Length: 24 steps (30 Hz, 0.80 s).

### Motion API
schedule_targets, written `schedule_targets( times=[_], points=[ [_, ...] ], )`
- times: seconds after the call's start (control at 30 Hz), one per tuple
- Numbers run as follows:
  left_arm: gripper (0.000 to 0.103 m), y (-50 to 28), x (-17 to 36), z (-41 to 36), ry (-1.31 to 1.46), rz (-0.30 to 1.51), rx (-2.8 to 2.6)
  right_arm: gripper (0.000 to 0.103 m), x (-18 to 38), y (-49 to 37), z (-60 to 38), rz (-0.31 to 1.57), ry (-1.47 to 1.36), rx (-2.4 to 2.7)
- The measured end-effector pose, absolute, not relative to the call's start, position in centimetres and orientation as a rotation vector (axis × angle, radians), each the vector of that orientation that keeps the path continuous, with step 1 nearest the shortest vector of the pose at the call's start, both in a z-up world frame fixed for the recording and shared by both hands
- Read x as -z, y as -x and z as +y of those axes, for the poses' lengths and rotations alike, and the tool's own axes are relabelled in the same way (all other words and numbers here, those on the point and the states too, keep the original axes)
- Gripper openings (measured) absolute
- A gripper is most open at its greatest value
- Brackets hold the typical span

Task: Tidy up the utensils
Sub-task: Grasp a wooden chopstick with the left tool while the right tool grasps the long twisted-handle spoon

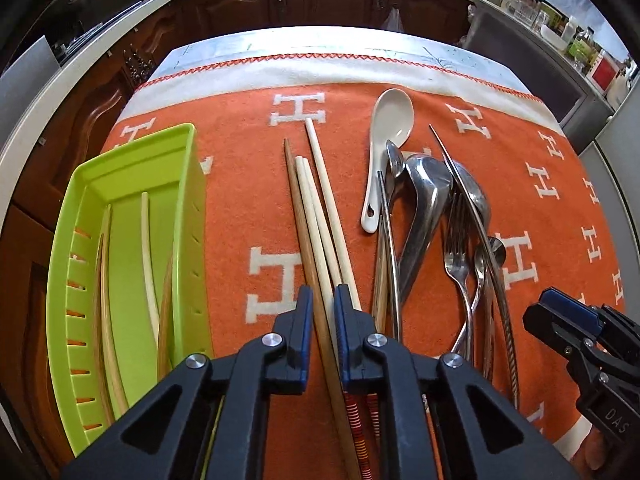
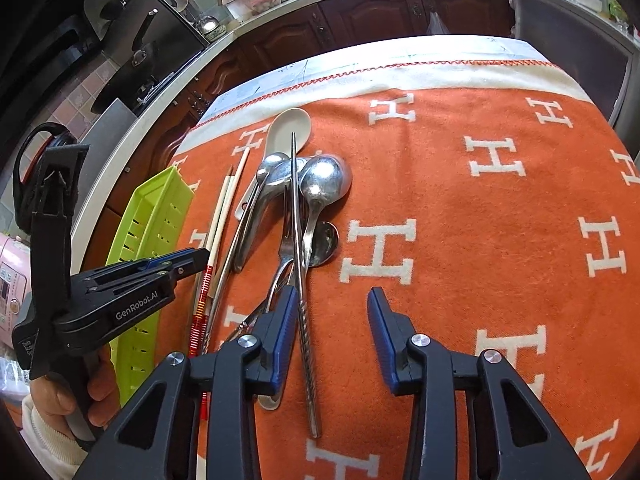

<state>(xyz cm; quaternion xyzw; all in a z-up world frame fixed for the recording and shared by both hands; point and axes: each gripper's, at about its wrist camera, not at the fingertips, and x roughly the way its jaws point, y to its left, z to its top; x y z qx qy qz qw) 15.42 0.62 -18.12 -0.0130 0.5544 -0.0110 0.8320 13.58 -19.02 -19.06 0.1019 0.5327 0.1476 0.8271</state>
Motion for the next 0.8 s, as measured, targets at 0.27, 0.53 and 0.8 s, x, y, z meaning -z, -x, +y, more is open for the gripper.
schedule_targets(
  times=[0.27, 0.53, 0.8],
  points=[
    [0.002, -15.0, 18.0, 1.4, 0.047, 1.203, 0.017, 0.033, 19.0, -13.5, -19.3, 1.129, -0.231, -0.315],
    [0.012, -14.8, 18.7, -0.1, -0.079, 1.186, -0.035, 0.033, 18.5, -13.0, -19.2, 1.114, -0.228, -0.322],
    [0.005, -14.5, 18.6, -0.6, -0.096, 1.143, -0.056, 0.033, 18.7, -12.6, -19.4, 1.123, -0.231, -0.314]
  ],
)
